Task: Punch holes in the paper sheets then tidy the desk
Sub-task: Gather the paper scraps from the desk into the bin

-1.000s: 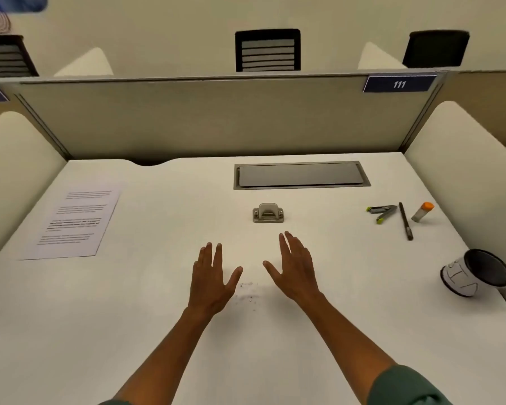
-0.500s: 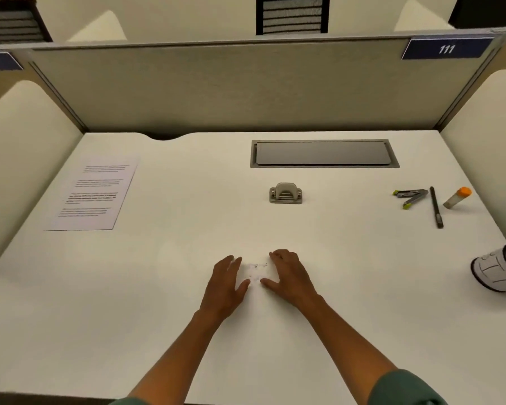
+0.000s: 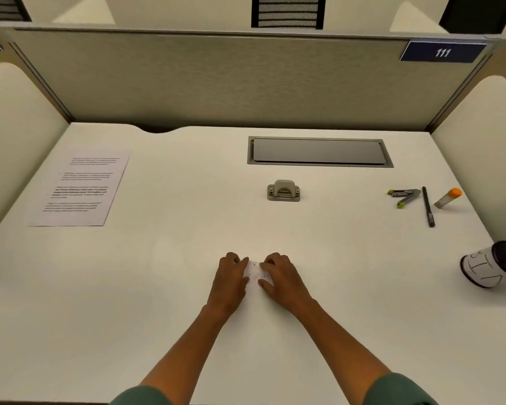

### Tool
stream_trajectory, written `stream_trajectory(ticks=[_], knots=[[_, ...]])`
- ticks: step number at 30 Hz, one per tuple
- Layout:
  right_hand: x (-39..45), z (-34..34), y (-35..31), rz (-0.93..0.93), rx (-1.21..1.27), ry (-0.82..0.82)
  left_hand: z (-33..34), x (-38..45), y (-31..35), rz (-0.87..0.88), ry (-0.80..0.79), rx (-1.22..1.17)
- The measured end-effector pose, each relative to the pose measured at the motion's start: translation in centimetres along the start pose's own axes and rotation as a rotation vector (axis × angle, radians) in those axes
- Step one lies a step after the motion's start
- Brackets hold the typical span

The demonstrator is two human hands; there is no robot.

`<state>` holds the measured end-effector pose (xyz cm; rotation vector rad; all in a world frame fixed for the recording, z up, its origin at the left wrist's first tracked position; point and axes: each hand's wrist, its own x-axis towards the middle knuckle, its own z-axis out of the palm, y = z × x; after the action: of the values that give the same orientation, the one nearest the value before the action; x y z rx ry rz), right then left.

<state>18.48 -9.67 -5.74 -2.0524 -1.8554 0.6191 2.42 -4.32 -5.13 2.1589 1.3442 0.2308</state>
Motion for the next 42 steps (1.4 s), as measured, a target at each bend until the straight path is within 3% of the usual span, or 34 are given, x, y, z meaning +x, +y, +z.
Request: stream_trajectory(ticks=[5,11,21,27,37,42], knots=[[-0.4,0.0,1.1,0.101,0.056,0.074,-0.5,0.5,-1.8,0.044,0.029,-0.050],[-0.3,0.6,1.6,0.073,0.072,0.029,-0.6,1.3,-3.0,0.114,0.028,-0.023],[-0.2,2.3,1.2,0.191,0.293,0.320,0.1,1.6,-3.0,0.085,0.115,-0.136],[-0.4,2.8,0.7,0.194,0.198,0.389,0.4,1.4,-2.7,0.064,0.149,-0.164],[-0.8,3.1,-1.2,0.260,0.117,0.307,1.0,1.2,-2.2,0.111,0.140,-0.081],[-1.3,2.5,-1.1,0.325,0.266,0.329,1.1,1.3,-2.1,0.087,0.103,-0.133]])
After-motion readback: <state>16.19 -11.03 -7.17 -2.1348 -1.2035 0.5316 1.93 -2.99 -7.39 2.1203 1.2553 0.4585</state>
